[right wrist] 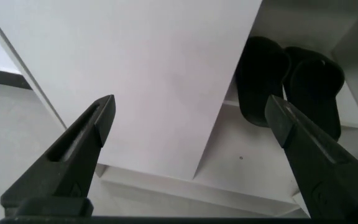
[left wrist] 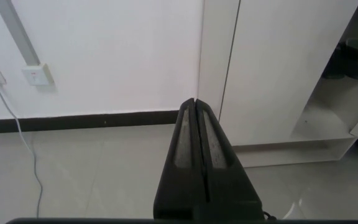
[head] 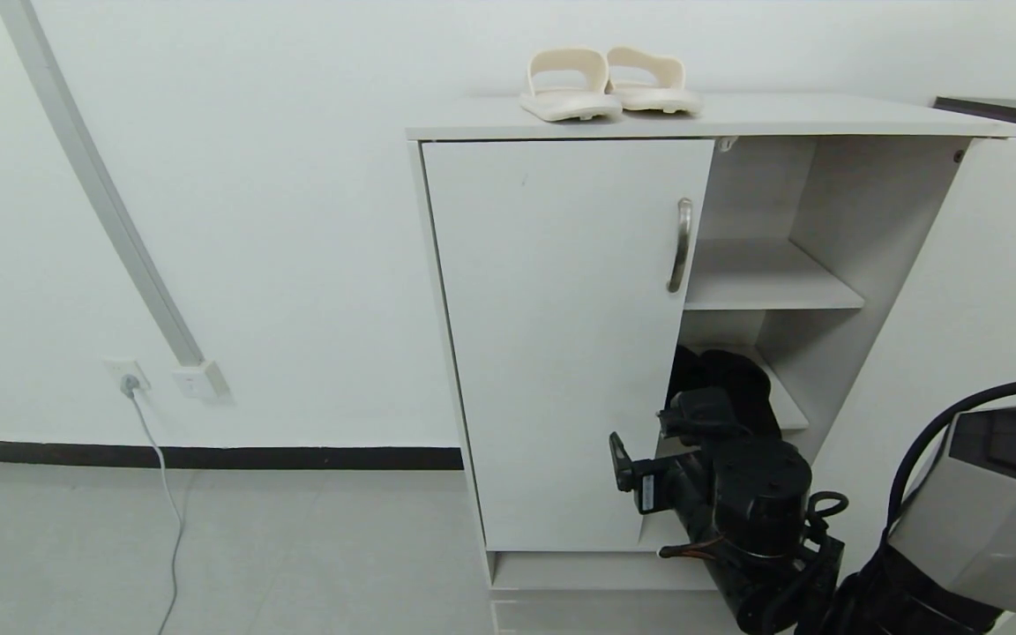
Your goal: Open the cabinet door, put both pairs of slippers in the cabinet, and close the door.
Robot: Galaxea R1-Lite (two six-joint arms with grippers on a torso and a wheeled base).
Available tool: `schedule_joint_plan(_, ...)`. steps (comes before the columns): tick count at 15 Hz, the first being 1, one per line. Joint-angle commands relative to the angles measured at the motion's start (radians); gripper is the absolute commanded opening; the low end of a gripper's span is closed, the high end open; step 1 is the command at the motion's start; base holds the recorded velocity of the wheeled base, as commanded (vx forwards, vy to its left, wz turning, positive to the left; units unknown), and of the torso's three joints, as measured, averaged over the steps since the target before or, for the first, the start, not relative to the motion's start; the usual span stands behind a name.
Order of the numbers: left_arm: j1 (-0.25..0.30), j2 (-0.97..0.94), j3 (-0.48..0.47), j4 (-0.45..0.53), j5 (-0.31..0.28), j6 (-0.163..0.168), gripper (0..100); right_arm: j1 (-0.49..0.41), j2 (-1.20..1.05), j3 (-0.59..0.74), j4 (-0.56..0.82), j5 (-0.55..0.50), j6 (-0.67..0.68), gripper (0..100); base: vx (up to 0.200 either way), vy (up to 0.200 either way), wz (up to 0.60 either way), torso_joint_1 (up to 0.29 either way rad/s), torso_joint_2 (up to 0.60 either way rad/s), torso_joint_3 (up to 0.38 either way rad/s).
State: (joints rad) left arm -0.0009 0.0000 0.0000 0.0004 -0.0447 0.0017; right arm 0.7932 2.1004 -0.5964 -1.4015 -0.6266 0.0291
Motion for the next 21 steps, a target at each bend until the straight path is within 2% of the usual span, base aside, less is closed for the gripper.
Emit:
schedule_joint_plan(1, -0.001, 0.002, 0.0, 0.0, 0.0, 0.0, 0, 0.0, 0.0, 0.0, -0.001, 0.001, 0.0, 100, 0.0, 0.0, 0.0, 0.0, 0.0, 0.0)
schedule_joint_plan(5, -0.001, 0.002, 0.0, 0.001, 0.0, 0.0, 0, 0.0, 0.0, 0.001, -0.001, 0.001, -0.002, 100, 0.0, 0.0, 0.0, 0.005, -0.13, -0.181)
schedule_joint_plan(11, -0.001, 0.002, 0.0, 0.0, 0.0, 0.0, 0, -0.002, -0.003, 0.003, 0.001, 0.001, -0.002, 100, 0.0, 0.0, 0.0, 0.065, -0.46, -0.36)
schedule_joint_plan(21, -0.001, 0.002, 0.0, 0.001, 0.0, 0.0, 0, -0.002, -0.003, 0.001, -0.001, 0.001, -0.012, 100, 0.0, 0.0, 0.6, 0.152, -0.47, -0.328)
